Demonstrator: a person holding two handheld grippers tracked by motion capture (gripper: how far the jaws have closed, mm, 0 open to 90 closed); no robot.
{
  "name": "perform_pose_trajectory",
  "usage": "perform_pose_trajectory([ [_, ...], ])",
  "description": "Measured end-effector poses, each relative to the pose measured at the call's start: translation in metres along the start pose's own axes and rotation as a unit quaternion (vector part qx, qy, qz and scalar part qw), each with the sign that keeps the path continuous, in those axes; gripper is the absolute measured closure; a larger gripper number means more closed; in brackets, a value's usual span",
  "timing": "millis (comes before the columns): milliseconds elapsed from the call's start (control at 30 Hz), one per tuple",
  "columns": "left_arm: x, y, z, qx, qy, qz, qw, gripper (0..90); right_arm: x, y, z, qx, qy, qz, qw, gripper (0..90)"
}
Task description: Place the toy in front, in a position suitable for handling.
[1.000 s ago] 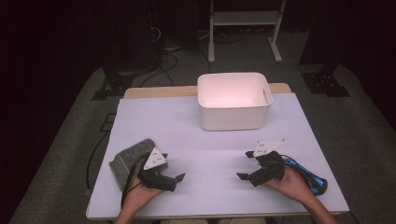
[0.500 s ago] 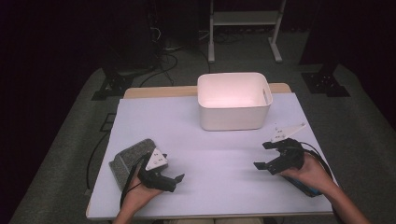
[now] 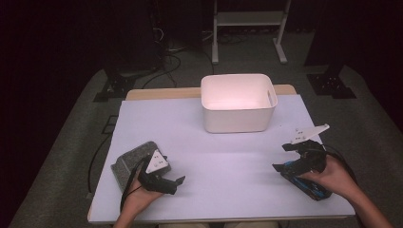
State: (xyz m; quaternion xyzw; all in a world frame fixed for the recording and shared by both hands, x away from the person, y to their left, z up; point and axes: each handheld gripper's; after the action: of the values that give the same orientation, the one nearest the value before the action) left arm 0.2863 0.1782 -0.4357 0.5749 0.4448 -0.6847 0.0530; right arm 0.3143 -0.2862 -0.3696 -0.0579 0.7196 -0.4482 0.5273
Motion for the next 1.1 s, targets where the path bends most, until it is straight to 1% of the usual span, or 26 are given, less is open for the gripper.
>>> perform_pose_trajectory([
  [100, 0.000, 0.000, 0.001, -0.001, 0.003, -0.001, 1.0000, 2.7, 0.004, -0.003, 0.002, 0.005, 0.001, -0.004, 1.0000, 13.2],
  [233, 0.000, 0.000, 0.000, -0.003, 0.007, -0.004, 1.0000, 2.7, 0.012, -0.008, 0.006, 0.008, 0.009, -0.008, 0.9999, 13.2],
  [367, 0.001, 0.001, -0.001, -0.004, 0.002, -0.005, 1.0000, 2.7, 0.020, -0.010, 0.009, 0.009, 0.018, -0.014, 0.9997, 13.2],
  [467, 0.001, 0.000, -0.001, -0.006, 0.005, -0.004, 1.0000, 2.8, 0.027, -0.012, 0.012, 0.012, 0.025, -0.018, 0.9995, 13.2],
  [533, 0.001, -0.001, -0.001, -0.007, 0.003, -0.006, 1.0000, 2.7, 0.030, -0.013, 0.014, 0.014, 0.030, -0.017, 0.9993, 13.2],
  [667, 0.002, -0.002, -0.002, -0.011, -0.001, -0.006, 0.9999, 2.7, 0.037, -0.013, 0.015, 0.014, 0.037, -0.021, 0.9990, 13.2],
  [733, 0.002, -0.002, -0.002, -0.011, -0.002, -0.004, 0.9999, 2.7, 0.040, -0.013, 0.016, 0.008, 0.039, -0.027, 0.9989, 13.2],
  [800, 0.001, -0.002, -0.002, -0.013, 0.000, -0.009, 0.9999, 2.7, 0.044, -0.012, 0.016, 0.013, 0.041, -0.032, 0.9986, 13.2],
  [867, 0.001, -0.002, -0.003, -0.014, -0.001, -0.010, 0.9999, 2.8, 0.047, -0.011, 0.017, 0.009, 0.045, -0.040, 0.9982, 13.2],
  [933, 0.001, -0.003, -0.003, -0.015, -0.002, -0.008, 0.9998, 2.7, 0.050, -0.011, 0.018, 0.015, 0.049, -0.044, 0.9977, 13.2],
  [1033, 0.001, -0.005, -0.004, -0.017, -0.005, -0.002, 0.9998, 2.8, 0.053, -0.014, 0.020, 0.019, 0.055, -0.042, 0.9975, 13.2],
  [1100, 0.001, -0.005, -0.005, -0.019, -0.004, -0.003, 0.9998, 2.8, 0.055, -0.015, 0.020, 0.022, 0.056, -0.044, 0.9972, 13.2],
])
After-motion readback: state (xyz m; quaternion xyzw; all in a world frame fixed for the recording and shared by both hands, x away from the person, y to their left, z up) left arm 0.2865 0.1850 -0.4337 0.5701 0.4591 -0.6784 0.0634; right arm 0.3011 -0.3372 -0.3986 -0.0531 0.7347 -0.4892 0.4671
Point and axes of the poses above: each handheld gripper's, and its own axes: y roughly forward along the jaws, x roughly out of its underside, z roughly to its right, and after that the axes turned 3 degrees about z, right-handed
